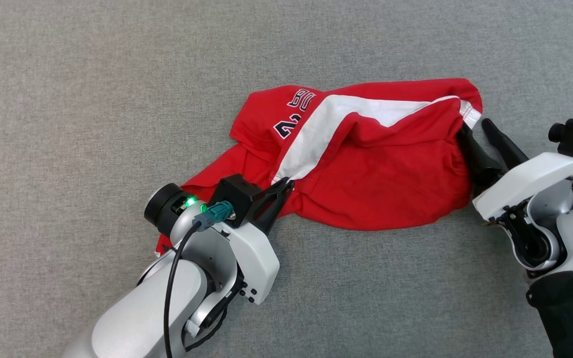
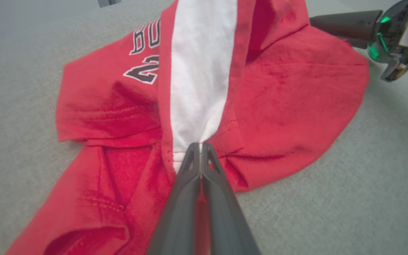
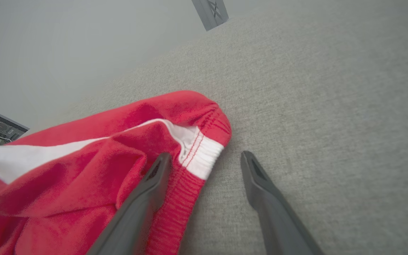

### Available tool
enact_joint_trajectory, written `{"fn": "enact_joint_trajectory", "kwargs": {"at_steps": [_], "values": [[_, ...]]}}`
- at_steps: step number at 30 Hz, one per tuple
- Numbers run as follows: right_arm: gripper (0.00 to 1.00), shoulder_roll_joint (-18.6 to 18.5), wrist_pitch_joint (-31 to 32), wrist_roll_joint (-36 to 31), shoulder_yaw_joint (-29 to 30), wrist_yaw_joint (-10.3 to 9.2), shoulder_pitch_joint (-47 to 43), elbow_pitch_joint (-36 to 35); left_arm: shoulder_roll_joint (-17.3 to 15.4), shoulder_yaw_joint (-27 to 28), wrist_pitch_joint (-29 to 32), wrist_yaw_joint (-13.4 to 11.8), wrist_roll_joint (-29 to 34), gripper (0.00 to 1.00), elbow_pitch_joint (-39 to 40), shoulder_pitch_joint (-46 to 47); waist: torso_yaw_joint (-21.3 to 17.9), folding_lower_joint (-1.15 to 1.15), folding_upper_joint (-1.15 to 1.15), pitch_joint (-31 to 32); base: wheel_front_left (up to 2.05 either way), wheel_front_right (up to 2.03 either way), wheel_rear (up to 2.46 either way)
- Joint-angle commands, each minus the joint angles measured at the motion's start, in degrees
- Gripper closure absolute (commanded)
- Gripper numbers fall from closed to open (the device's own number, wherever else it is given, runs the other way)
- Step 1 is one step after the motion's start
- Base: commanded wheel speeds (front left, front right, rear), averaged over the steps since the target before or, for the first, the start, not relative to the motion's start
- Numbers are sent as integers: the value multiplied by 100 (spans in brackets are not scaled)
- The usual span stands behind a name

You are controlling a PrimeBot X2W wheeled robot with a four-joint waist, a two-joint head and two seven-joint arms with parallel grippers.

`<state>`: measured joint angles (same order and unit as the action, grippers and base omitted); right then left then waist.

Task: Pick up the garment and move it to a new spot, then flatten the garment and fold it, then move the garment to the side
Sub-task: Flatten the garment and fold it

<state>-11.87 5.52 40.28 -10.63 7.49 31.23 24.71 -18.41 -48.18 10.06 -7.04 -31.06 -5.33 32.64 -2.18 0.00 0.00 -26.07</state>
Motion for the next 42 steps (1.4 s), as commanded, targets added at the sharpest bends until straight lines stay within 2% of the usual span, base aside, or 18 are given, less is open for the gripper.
{"fn": "enact_joint_trajectory", "kwargs": {"at_steps": [1,4,5,6,7,8,9,18,25,26,30,36,42], "values": [[0,-49,35,252,-86,1,104,19,2,-3,-24,38,35,100,-38,94,15,0,0,-18,0,0,0],[0,-140,-4,597,-244,1,183,73,19,-19,-45,38,21,100,-80,110,29,0,0,-34,0,0,0],[5,-171,-21,818,-358,1,234,91,21,-26,-49,40,14,100,-105,119,39,0,0,-43,0,0,0],[52,-214,-56,883,-395,1,250,116,21,-26,-54,41,10,100,-118,124,44,0,0,-46,0,0,0],[65,-249,-87,931,-440,1,259,143,23,-30,-52,35,8,100,-134,128,49,0,0,-43,0,0,0],[94,-261,-125,1013,-475,1,279,153,28,-33,-59,30,3,100,-143,131,53,0,0,-41,0,0,0],[100,-284,-164,1067,-514,1,301,167,31,-31,-68,25,-2,100,-156,134,54,0,0,-42,0,0,0],[100,-624,-718,1340,-772,1,212,-135,-21,128,-308,-84,-72,100,-142,75,-3,0,0,81,0,0,0],[100,-909,-1069,1186,-794,1,72,-712,-216,537,-747,-331,-41,100,221,80,-64,0,0,329,0,0,0],[100,-963,-1202,1109,-743,1,23,-974,-317,723,-899,-434,-44,100,445,89,-73,0,0,426,0,0,0],[100,-1058,-1351,921,-647,1,-26,-1380,-503,998,-1063,-580,-12,100,844,143,-72,0,0,548,0,0,0],[100,-1018,-1491,320,-196,1,-130,-2175,-888,1488,-1196,-681,-5,100,1670,371,-9,0,0,817,0,0,0],[100,-722,-1036,-354,399,1,-231,-2917,-1177,1820,-1053,-742,82,100,2195,792,31,0,0,1128,0,0,0]]}}
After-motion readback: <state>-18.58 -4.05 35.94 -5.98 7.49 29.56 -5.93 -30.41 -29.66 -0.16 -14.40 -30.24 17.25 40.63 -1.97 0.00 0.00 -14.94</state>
